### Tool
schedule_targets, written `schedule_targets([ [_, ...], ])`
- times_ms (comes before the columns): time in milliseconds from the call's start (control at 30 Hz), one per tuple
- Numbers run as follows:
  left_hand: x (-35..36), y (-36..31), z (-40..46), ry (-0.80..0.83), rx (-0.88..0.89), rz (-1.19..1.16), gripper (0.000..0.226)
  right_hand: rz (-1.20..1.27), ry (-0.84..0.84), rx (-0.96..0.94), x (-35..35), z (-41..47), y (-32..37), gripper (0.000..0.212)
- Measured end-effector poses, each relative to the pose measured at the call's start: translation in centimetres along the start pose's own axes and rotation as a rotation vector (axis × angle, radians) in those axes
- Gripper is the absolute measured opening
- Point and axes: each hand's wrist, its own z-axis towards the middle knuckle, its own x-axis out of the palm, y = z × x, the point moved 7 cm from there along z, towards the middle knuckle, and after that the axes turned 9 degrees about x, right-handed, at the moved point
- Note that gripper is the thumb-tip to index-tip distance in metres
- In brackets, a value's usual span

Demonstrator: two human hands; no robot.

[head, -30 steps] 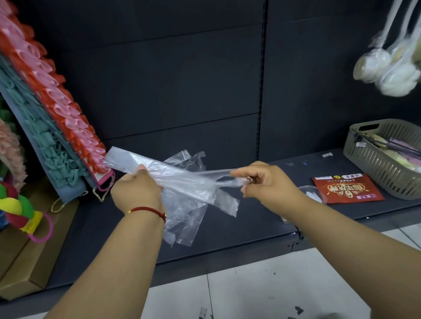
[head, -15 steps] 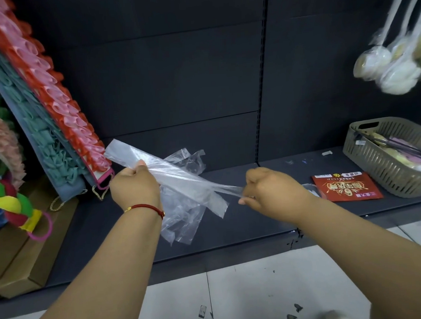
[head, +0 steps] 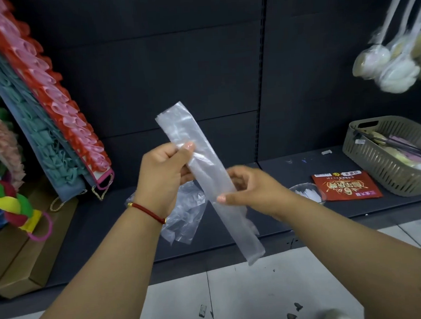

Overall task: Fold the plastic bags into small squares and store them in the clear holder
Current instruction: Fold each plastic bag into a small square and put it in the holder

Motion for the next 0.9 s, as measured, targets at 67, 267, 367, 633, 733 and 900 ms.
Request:
schedule_targets([
  [67, -0.3, -0.3, 0.2, -0.027, 0.010, 0.019, 0.023, -0.116, 0.049, 0.061, 0.8, 0.0, -1.0, 0.021],
  [267, -1.8, -0.4, 0.8, -0.078, -0.006, 0.081, 0.021, -0.240, 0.172, 0.186, 1.2, -0.4, -3.1, 0.034],
  [367, -0.5, -0.2, 0.3, 0.001, -0.008, 0.138, 0.020, 0.063, 0.102, 0.106, 1.2, -0.4, -1.3, 0.024],
  [633, 3.5, 2.1, -2.6, 0.188, -0.383, -0.104, 0.029, 0.412, -0.197, 0.026, -0.7, -0.3, 0.1, 0.011],
  [733, 3.6, 3.3, -3.2, 0.125, -0.440, -0.047, 0.017, 0.428, -0.216, 0.054, -1.0, -0.3, -0.3, 0.011],
  [900, 2.8, 3.6, -2.7, 0.034, -0.376, 0.082, 0.017, 0.382, -0.239, 0.090, -0.6, -0.5, -0.5, 0.023],
])
